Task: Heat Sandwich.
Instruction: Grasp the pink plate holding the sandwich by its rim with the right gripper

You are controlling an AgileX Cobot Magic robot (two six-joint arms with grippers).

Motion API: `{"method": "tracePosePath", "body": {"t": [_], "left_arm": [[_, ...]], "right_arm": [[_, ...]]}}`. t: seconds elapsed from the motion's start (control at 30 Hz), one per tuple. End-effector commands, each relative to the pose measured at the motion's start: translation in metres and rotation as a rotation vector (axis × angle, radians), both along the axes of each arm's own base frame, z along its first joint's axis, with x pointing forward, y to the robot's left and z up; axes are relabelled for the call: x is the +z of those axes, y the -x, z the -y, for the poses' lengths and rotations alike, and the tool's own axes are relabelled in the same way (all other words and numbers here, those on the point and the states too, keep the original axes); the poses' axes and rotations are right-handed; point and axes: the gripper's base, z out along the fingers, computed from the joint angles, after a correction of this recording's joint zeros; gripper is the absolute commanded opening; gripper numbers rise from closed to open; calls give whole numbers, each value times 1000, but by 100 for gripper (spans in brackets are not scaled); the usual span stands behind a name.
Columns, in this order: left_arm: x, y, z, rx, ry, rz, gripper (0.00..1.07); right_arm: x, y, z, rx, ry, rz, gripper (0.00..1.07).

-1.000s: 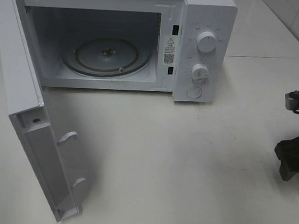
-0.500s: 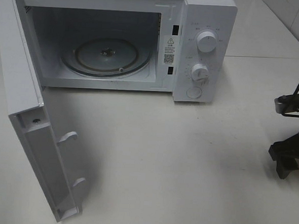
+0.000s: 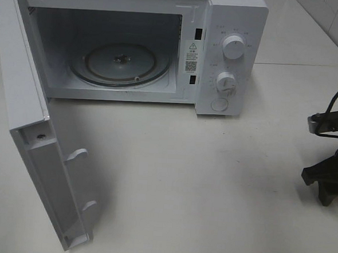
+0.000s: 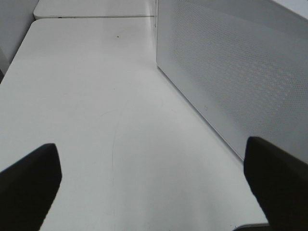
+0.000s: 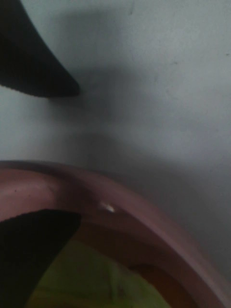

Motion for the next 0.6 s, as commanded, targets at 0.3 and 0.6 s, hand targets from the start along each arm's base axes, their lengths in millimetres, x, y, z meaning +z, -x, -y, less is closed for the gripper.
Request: {"method": "tracePosePath", "body": {"t": [0.3, 0.6], "left_arm": [[-1, 3, 0, -1, 4, 25, 98], [-1, 3, 0, -1, 4, 25, 98]], "right_arm": [[-1, 3, 4, -22, 19, -34, 0], [-1, 4, 3, -29, 28, -46, 0]]}}
